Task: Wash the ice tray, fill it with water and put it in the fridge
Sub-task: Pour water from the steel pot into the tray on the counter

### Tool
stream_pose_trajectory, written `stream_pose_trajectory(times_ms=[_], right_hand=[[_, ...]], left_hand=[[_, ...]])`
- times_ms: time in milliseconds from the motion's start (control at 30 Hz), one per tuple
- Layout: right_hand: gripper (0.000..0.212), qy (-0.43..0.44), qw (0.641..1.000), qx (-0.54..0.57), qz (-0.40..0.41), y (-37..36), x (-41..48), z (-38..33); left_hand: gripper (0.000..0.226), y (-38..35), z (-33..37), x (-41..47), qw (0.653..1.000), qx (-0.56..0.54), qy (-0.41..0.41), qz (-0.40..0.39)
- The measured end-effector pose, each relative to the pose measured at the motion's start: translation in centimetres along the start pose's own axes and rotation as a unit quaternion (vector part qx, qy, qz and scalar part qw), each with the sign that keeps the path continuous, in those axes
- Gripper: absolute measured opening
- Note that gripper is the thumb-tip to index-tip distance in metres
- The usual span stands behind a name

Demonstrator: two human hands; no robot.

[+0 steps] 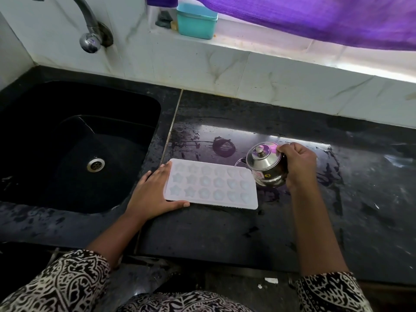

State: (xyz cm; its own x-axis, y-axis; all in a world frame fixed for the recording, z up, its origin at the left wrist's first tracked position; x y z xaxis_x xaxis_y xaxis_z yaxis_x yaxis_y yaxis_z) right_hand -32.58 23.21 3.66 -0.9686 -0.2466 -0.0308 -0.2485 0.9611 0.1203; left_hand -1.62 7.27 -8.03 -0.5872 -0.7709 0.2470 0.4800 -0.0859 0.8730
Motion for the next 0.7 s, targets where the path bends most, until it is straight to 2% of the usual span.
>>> stream_pose_trajectory(times_ms=[700], right_hand=[[0.026, 0.012, 1.0, -0.001, -0.005, 0.6, -0.1, -0.82]], left_hand=[[0.129, 0.09, 0.08, 0.0, 1.0, -0.004, 0.001, -0.005]])
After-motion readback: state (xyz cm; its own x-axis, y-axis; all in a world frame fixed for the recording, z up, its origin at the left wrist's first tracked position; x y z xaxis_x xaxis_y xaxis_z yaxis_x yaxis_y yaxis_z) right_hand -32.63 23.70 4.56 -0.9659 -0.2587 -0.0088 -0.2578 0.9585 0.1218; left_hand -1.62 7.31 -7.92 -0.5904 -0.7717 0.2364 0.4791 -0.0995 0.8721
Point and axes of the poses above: each hand's wrist, its own x-axis towards the middle knuckle, its own y-axis out of the back of the hand, z = x × y, the point moved 8 cm from there along x, towards the middle knuckle, and after that the axes turned 14 degrees about z, right-handed, at the moved point
